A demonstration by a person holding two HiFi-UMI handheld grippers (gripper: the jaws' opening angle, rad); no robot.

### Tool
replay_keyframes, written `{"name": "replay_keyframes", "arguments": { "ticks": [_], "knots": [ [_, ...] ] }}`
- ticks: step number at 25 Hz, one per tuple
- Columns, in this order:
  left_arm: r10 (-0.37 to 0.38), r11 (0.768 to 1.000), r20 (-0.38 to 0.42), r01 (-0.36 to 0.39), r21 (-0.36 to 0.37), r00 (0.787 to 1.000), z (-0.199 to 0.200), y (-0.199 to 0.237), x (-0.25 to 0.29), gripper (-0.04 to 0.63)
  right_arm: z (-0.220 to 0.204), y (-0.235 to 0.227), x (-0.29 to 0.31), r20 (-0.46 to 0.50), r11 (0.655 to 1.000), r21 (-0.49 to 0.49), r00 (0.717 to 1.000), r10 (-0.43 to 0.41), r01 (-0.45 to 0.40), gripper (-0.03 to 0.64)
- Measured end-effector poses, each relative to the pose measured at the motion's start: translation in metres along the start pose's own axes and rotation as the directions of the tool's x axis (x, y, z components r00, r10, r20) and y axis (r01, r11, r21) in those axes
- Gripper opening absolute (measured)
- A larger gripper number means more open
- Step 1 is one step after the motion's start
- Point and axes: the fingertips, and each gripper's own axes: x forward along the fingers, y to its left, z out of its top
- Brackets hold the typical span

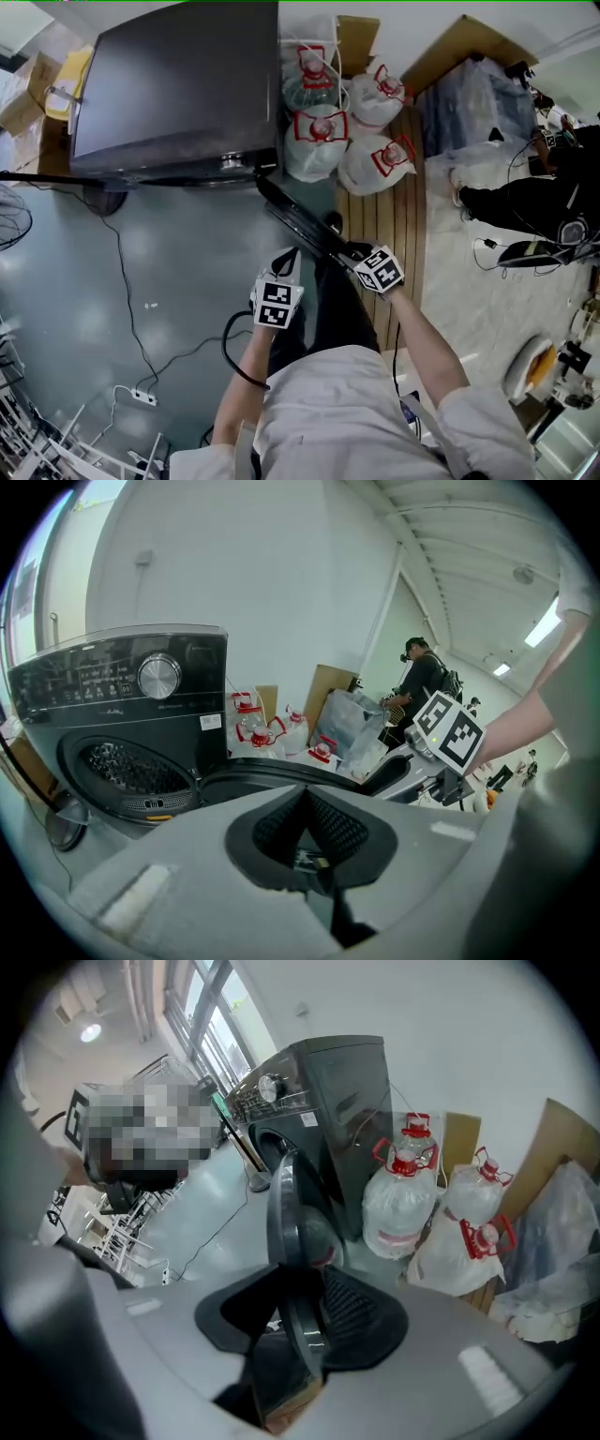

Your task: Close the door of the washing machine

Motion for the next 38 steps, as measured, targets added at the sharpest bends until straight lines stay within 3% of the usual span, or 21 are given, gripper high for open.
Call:
{"name": "replay_keyframes", "arguments": {
  "ticks": [9, 16, 20, 38],
  "knots": [
    [-0.009, 1.0, 0.029, 0.01, -0.025, 1.0, -0.028, -0.003, -0.017, 0.005, -0.001, 0.0, 0.0, 0.038, 1.0, 0.0, 0.999, -0.026, 0.026, 0.147],
    [-0.023, 0.998, 0.034, 0.025, -0.054, 0.999, -0.074, 0.005, -0.035, 0.005, -0.002, 0.009, 0.0, 0.103, 0.997, 0.034, 0.992, -0.072, 0.069, 0.147],
    [-0.016, 0.995, 0.036, 0.019, -0.1, 0.999, -0.09, 0.007, -0.038, 0.005, -0.007, 0.022, 0.002, 0.127, 0.998, 0.04, 0.991, -0.052, 0.047, 0.144],
    [0.008, 0.984, 0.066, 0.004, -0.177, 0.998, -0.127, 0.026, -0.054, 0.005, -0.011, 0.083, 0.03, 0.163, 0.993, 0.116, 0.986, 0.019, -0.038, 0.149]
  ]
}}
